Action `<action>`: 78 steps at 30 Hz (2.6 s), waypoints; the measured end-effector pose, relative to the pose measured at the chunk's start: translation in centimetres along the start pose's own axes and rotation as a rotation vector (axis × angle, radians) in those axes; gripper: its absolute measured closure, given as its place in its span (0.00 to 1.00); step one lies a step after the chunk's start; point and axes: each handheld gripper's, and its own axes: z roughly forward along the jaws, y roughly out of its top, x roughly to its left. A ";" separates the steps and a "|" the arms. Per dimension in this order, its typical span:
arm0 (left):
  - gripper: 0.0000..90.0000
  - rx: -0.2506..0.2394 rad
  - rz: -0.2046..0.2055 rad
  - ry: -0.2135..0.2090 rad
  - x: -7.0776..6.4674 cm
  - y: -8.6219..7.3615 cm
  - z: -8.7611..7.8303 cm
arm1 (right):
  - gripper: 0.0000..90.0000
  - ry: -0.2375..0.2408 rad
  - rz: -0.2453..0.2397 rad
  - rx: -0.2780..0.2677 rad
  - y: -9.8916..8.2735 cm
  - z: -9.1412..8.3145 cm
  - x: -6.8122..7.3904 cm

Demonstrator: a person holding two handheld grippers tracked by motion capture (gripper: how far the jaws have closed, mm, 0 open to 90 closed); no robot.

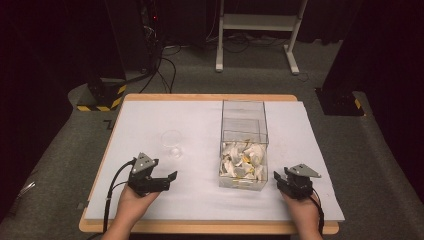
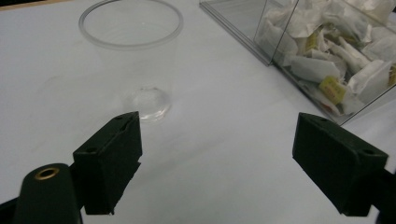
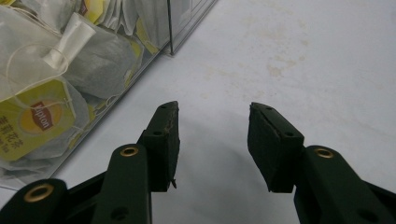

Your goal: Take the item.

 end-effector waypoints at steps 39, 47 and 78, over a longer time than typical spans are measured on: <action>0.20 -0.018 0.116 -0.169 -8.0 6.7 4.8 | 0.58 0.024 0.012 0.013 -0.1 0.1 -0.1; 0.21 -0.015 0.125 -0.196 -9.1 7.5 5.8 | 0.58 0.028 0.011 0.015 -0.1 0.1 -0.1; 0.26 0.025 0.147 -0.226 -11.7 10.0 10.4 | 0.58 0.034 0.020 0.007 -0.1 -0.1 -0.2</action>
